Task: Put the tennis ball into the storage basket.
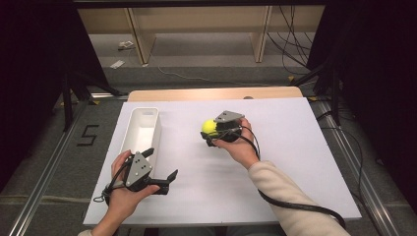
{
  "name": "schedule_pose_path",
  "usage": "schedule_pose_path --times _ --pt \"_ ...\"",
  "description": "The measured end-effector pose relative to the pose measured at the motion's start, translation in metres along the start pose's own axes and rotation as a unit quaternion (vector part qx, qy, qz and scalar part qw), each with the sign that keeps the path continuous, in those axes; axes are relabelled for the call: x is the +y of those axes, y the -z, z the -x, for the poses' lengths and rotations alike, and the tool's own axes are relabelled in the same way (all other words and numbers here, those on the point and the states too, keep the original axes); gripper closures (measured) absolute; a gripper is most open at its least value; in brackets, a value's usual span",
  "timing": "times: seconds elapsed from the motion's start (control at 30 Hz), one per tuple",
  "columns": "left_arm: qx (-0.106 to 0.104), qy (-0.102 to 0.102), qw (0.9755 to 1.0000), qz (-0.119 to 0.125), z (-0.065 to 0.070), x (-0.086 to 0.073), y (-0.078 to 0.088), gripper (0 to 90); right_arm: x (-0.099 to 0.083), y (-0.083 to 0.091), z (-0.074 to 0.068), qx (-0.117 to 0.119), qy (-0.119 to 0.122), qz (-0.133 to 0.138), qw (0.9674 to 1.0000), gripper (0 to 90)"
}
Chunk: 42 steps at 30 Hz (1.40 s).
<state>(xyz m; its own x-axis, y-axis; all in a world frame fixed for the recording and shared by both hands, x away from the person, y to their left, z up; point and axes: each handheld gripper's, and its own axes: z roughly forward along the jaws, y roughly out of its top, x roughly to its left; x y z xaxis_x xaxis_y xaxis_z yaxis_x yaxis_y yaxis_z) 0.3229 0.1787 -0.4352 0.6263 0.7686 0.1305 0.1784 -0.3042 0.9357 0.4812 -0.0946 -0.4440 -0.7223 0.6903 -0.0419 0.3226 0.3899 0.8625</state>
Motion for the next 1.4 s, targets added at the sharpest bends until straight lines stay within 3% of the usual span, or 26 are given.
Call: schedule_pose_path --times 1.4 --pt "0.0 -0.002 1.0 0.0 0.0 0.0 0.0 0.0 0.012 0.005 -0.016 0.024 0.0 0.018 0.9995 26.3"
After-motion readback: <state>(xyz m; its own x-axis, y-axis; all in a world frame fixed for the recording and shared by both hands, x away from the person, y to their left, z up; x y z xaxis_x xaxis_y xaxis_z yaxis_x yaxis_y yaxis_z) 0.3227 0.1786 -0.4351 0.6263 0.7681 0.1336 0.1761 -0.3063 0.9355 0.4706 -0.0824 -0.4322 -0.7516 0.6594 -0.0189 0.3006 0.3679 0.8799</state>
